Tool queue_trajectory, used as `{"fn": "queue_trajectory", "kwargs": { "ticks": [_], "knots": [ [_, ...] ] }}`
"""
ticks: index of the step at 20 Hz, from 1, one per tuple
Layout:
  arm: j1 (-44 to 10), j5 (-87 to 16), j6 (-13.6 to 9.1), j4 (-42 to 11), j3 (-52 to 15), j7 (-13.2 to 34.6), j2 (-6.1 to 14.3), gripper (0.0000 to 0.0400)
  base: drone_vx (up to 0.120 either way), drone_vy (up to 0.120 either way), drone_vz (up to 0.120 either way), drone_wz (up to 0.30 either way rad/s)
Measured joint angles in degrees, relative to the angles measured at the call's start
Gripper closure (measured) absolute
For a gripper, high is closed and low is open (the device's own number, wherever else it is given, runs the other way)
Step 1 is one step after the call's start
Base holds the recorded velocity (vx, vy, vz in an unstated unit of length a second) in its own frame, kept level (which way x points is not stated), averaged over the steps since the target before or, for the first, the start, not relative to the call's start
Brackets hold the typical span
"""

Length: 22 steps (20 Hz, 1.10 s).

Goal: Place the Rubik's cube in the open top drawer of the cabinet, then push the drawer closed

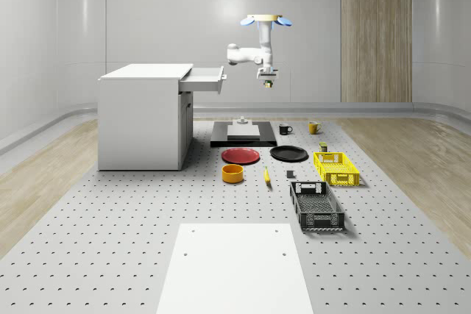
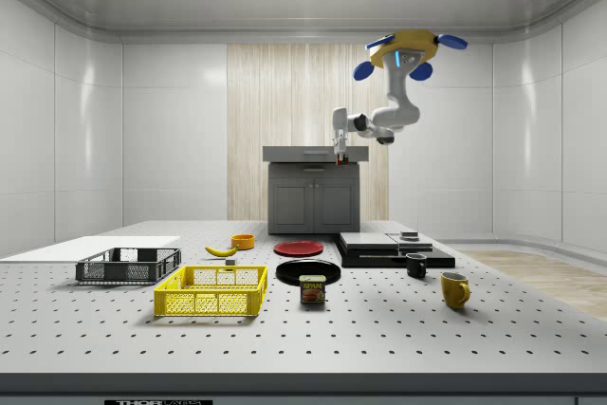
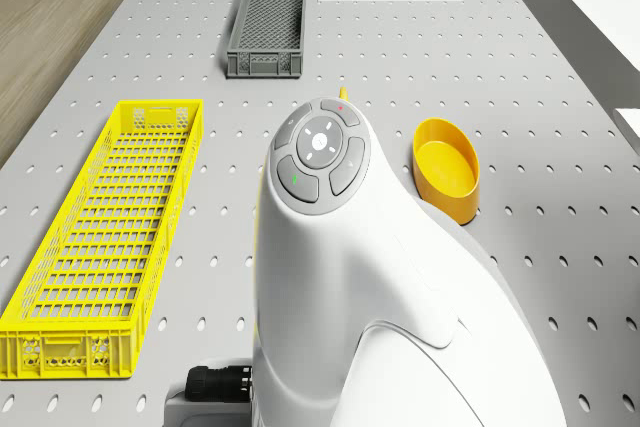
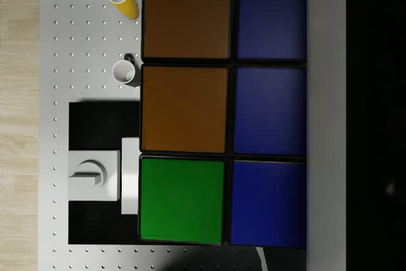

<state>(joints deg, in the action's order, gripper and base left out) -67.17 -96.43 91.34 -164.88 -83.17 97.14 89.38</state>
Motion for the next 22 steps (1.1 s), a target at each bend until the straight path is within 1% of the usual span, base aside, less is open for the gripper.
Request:
{"fn": "queue_trajectory", "kwargs": {
  "ticks": [22],
  "knots": [
    [-0.15, 0.47, 1.12, 0.03, -0.16, 0.1, 1.2, 0.0078, 0.0, -0.12, 0.12, 0.0]
  ]
}}
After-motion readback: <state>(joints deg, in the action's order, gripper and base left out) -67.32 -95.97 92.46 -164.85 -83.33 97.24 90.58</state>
